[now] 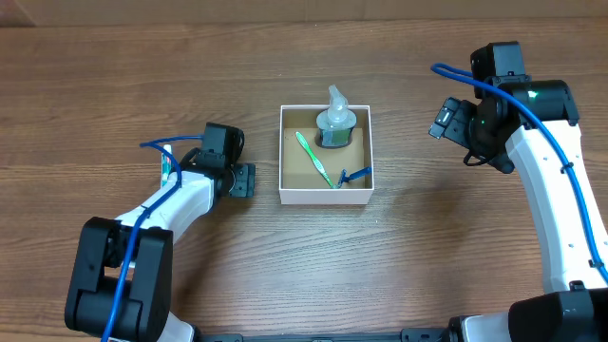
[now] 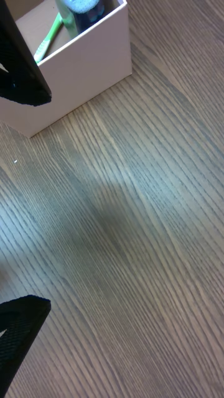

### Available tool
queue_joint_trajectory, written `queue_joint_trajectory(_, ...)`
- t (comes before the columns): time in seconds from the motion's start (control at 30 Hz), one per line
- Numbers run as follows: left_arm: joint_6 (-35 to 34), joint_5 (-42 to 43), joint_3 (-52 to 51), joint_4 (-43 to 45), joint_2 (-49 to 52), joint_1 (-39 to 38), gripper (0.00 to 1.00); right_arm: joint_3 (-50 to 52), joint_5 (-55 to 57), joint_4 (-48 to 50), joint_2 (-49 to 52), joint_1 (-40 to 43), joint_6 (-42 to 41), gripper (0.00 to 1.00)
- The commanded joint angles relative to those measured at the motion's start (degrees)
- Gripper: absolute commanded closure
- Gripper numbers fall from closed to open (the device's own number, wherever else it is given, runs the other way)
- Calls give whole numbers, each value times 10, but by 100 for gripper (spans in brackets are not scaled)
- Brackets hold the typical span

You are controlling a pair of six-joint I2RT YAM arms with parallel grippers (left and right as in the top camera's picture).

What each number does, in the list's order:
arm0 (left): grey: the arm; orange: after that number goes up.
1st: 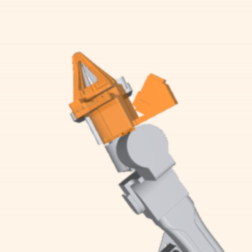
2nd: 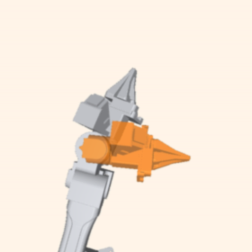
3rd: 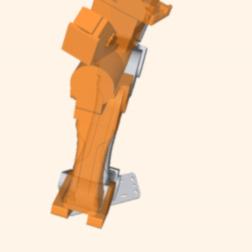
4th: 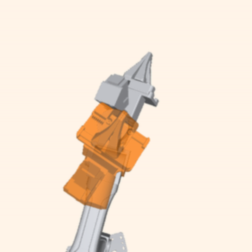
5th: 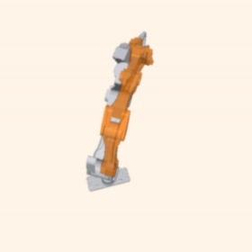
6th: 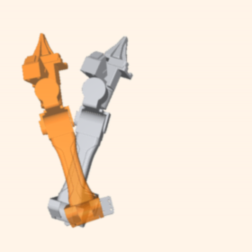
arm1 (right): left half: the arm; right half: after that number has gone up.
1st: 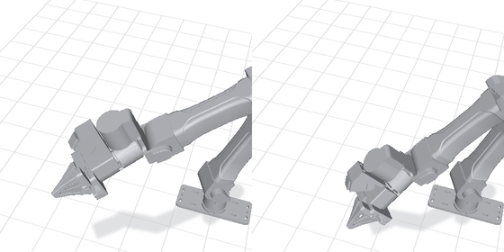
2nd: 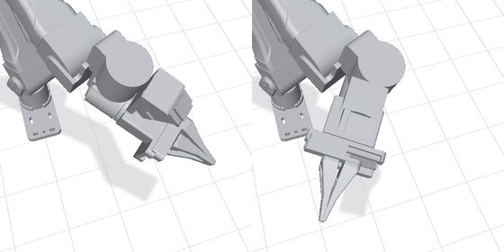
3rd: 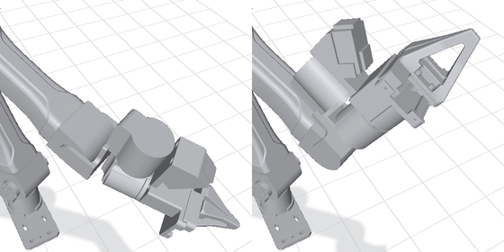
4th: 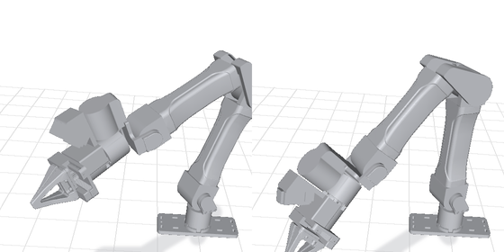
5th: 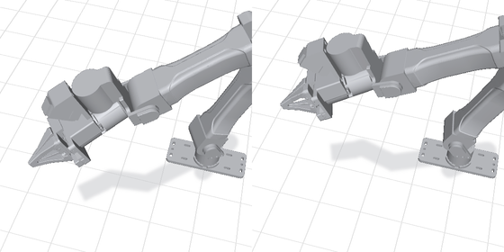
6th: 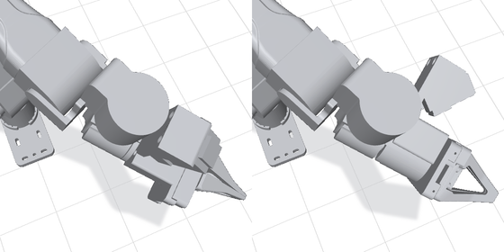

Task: Pack container
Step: 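Carry the packet right and drop it into the box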

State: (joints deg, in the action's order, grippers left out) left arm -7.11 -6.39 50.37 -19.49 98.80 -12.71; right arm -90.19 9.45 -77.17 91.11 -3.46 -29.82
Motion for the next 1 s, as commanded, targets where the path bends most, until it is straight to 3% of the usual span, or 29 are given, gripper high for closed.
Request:
queue_joint_trajectory(0.0, -9, 9, 45, -29, -14, 0, 33, 0, 10, 1, -17, 1, 0, 0)
queue_joint_trajectory(0.23, -26, 10, 103, -75, -90, -1, 37, 0, 10, 1, -17, 1, 0, 0)
queue_joint_trajectory(0.37, -48, 57, 125, -78, -144, -21, 39, 0, 10, 1, -17, 1, 0, 0)
queue_joint_trajectory(0.57, -62, 59, 176, -72, -183, -107, 39, 0, 10, 1, -17, 1, 0, 0)
queue_joint_trajectory(0.83, -90, 43, 188, -42, -160, -205, 39, 0, 10, 1, -17, 1, 0, 0)
queue_joint_trajectory(0.9, -99, 46, 188, -41, -141, -218, 38, 0, 10, 1, -17, 1, 0, 0)
queue_joint_trajectory(0.97, -101, 49, 188, -32, -121, -231, 26, 0, 10, 1, -17, 1, 0, 0)
